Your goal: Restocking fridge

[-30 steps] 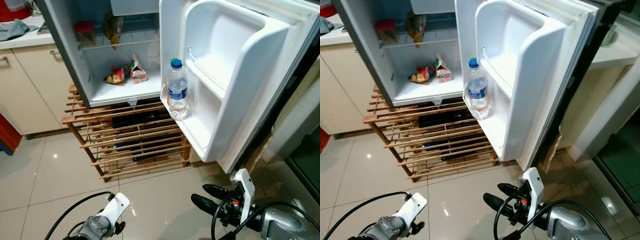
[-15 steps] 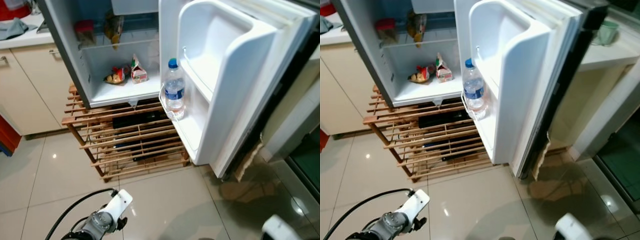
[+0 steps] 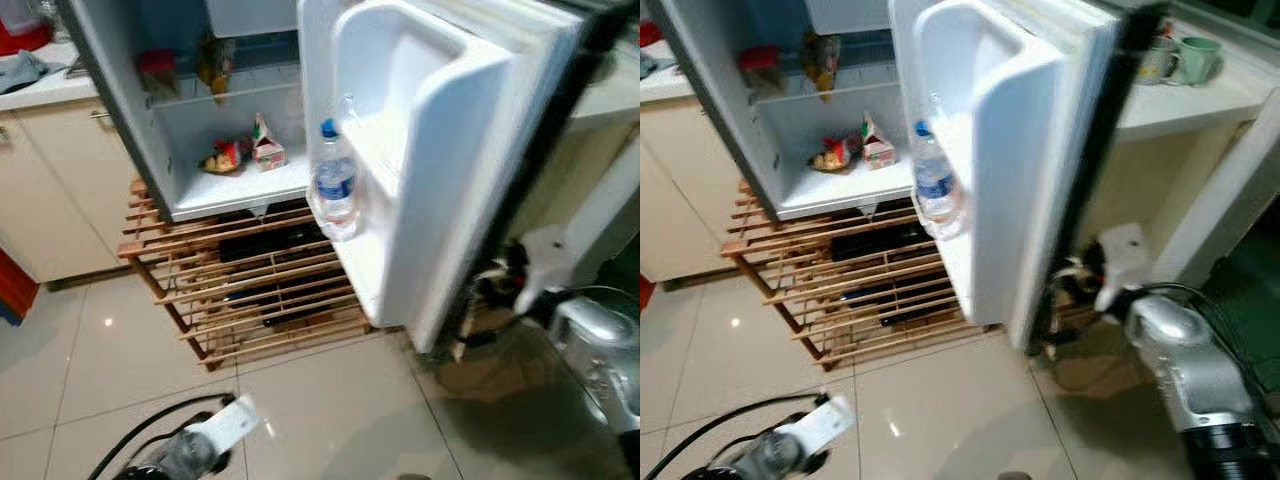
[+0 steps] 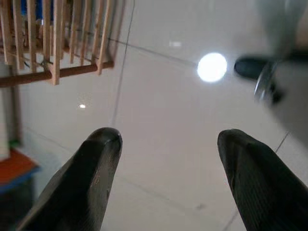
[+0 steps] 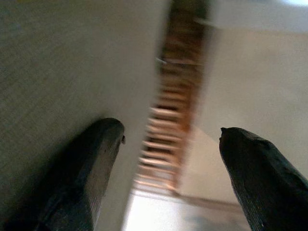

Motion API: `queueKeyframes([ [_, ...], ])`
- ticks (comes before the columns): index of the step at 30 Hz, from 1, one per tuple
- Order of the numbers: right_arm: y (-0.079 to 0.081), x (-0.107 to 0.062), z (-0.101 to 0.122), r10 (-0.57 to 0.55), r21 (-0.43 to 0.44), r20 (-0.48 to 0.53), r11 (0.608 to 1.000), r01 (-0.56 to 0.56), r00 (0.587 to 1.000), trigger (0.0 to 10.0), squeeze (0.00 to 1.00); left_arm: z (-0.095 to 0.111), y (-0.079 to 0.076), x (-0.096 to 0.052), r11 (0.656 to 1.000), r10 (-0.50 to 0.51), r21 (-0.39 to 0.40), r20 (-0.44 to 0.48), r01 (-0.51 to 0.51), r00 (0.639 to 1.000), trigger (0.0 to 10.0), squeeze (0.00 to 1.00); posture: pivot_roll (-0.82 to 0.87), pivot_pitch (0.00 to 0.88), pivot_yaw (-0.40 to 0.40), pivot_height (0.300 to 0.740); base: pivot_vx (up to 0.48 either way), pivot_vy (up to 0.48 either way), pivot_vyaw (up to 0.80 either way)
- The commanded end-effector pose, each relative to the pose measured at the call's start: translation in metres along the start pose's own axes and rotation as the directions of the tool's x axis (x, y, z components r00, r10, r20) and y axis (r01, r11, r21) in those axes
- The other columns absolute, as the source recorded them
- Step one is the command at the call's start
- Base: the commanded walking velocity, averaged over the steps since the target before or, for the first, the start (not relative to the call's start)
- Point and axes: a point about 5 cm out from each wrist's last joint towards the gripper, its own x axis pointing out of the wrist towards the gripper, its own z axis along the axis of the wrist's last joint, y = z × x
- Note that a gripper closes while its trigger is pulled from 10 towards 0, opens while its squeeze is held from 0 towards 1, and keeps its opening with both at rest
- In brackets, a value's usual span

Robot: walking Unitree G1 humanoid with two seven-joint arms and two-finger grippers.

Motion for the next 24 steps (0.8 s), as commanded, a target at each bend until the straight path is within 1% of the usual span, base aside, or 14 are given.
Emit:
queueKeyframes([
  [1,0.037,0.006,0.036,0.180,-0.031,0.120,0.984,-0.178,0.976,10.0,0.00,0.001,-0.003,0.000,0.998,-0.011,0.058,0.000,0.011,1.000,10.0,0.00,-0.23,0.000,0.078,0.740,0.000,0.000,0.00],
  [4,0.093,-0.011,0.060,0.519,-0.087,0.212,0.854,-0.513,0.828,10.0,0.00,-0.005,-0.013,0.000,0.981,-0.074,0.179,-0.040,0.080,0.996,10.0,0.00,-0.22,0.000,0.073,0.740,0.000,0.000,0.00],
  [6,0.093,-0.024,0.059,0.592,-0.025,0.236,0.796,-0.604,0.771,10.0,0.00,-0.012,-0.024,-0.001,0.958,-0.138,0.243,-0.079,0.153,0.987,10.0,0.00,-0.22,0.000,0.070,0.740,0.000,0.000,0.00],
  [8,0.082,-0.031,0.049,0.601,0.017,0.211,0.786,-0.618,0.771,10.0,0.00,-0.014,-0.030,-0.001,0.953,-0.173,0.235,-0.087,0.189,0.981,10.0,0.00,-0.22,0.000,0.073,0.740,0.000,0.000,0.00],
  [9,0.072,-0.029,0.041,0.569,0.071,0.205,0.803,-0.592,0.796,10.0,0.00,-0.014,-0.031,-0.001,0.953,-0.178,0.232,-0.087,0.194,0.980,10.0,0.00,-0.23,0.000,0.075,0.740,0.000,0.000,0.00],
  [10,0.050,-0.021,0.025,0.445,0.193,0.177,0.859,-0.474,0.878,10.0,0.00,-0.012,-0.031,-0.001,0.957,-0.169,0.225,-0.078,0.183,0.982,10.0,0.00,-0.22,0.000,0.073,0.740,0.000,0.000,0.00],
  [11,0.027,-0.008,0.000,0.238,0.207,0.078,0.946,-0.249,0.968,10.0,0.00,-0.005,-0.024,0.000,0.974,-0.140,0.176,-0.043,0.145,0.989,10.0,0.00,-0.22,0.000,0.075,0.740,0.000,0.000,0.00],
  [12,0.027,-0.008,0.000,0.238,0.207,0.078,0.946,-0.249,0.968,10.0,0.00,-0.005,-0.024,0.000,0.974,-0.140,0.176,-0.043,0.145,0.989,10.0,0.00,-0.22,0.000,0.075,0.740,0.000,0.000,0.00],
  [13,0.011,-0.001,-0.017,0.072,0.187,0.003,0.980,-0.071,0.997,10.0,0.00,0.003,-0.018,0.001,0.987,-0.109,0.121,-0.008,0.110,0.994,10.0,0.00,-0.22,0.000,0.073,0.740,0.000,0.000,0.00],
  [16,-0.016,0.003,-0.050,-0.252,-0.019,-0.169,0.967,0.252,0.953,10.0,0.00,0.031,0.005,0.001,0.997,-0.001,-0.074,0.117,0.010,0.993,10.0,0.00,-0.22,0.000,0.073,0.740,0.000,0.000,0.00],
  [18,-0.018,0.001,-0.055,-0.310,-0.081,-0.173,0.950,0.300,0.935,10.0,0.00,0.049,0.015,0.000,0.986,0.034,-0.167,0.194,-0.002,0.980,10.0,0.00,-0.22,0.000,0.073,0.740,0.000,0.000,0.00],
  [21,-0.013,0.001,-0.054,-0.314,-0.055,-0.148,0.949,0.309,0.938,10.0,0.00,0.069,0.026,-0.003,0.961,0.086,-0.275,0.289,-0.003,0.953,10.0,0.00,-0.22,0.000,0.072,0.740,0.000,0.000,0.00],
  [22,-0.011,0.002,-0.053,-0.366,-0.072,-0.102,0.930,0.360,0.925,10.0,0.00,0.093,0.060,-0.015,0.898,0.189,-0.438,0.458,0.036,0.869,10.0,0.00,-0.22,0.000,0.072,0.740,0.000,0.000,0.00],
  [24,-0.010,0.002,-0.053,-0.411,-0.079,-0.080,0.911,0.406,0.908,10.0,0.00,0.106,0.084,-0.026,0.853,0.273,-0.517,0.553,0.067,0.787,10.0,0.00,-0.22,0.000,0.072,0.740,0.000,0.000,0.00],
])
